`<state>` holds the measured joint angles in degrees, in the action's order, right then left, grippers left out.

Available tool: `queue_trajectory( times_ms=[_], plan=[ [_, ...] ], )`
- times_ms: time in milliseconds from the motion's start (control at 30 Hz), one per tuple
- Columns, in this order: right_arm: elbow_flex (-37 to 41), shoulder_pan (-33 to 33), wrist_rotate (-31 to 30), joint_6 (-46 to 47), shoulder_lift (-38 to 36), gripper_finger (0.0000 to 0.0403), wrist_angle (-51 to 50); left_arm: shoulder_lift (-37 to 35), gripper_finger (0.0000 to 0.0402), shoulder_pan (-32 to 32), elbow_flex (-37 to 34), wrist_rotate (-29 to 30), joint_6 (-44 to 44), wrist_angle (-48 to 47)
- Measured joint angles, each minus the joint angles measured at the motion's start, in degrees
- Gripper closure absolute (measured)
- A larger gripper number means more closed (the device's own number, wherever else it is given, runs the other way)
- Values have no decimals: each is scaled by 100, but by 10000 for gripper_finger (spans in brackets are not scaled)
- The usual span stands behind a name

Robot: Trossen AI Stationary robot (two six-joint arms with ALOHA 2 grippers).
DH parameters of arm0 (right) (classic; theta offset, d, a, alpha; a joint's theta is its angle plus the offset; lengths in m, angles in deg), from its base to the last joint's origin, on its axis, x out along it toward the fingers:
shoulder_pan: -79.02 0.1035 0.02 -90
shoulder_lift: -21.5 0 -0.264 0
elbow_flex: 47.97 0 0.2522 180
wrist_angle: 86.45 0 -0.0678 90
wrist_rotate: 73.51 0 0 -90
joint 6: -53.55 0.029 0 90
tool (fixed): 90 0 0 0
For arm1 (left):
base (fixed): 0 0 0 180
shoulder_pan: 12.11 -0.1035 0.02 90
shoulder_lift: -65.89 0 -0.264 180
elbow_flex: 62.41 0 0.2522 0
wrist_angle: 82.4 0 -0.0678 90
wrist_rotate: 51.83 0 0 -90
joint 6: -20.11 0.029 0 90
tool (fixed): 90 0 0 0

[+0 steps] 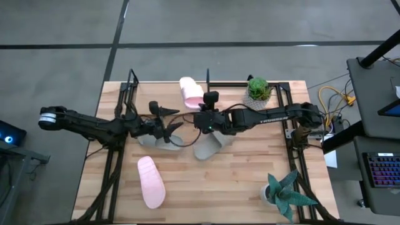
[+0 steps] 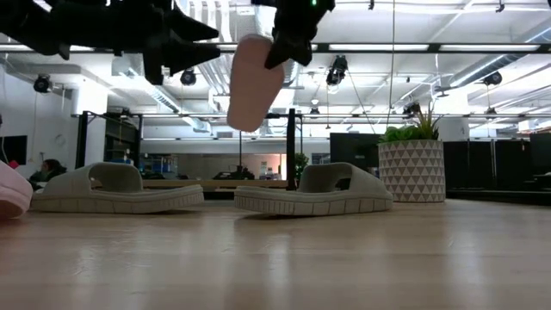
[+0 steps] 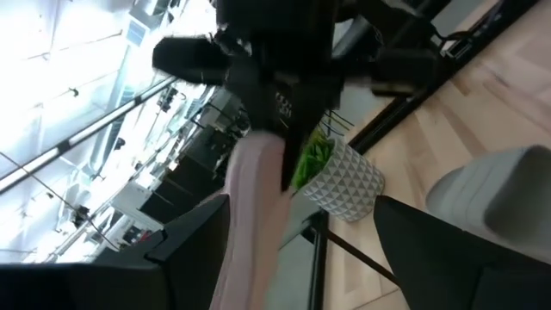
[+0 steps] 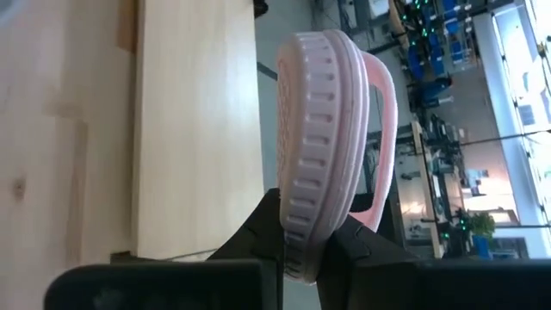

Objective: Pick and place slides into the shelf
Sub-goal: Put the top pink slipper on the shelf

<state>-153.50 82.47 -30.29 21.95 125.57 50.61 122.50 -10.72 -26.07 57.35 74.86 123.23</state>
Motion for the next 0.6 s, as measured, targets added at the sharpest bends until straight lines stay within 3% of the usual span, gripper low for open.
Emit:
queue_trajectory(
  times_ms=[167,400,600],
  plan=[
    [0,-24,23,-148,28,379,159,300,130,11,406,64,73,-354],
    [0,-31,3,-211,33,379,144,862,130,17,1154,709,172,-1010],
    [16,-80,-21,-291,33,379,87,1161,130,31,1555,903,264,-1230]
  ],
)
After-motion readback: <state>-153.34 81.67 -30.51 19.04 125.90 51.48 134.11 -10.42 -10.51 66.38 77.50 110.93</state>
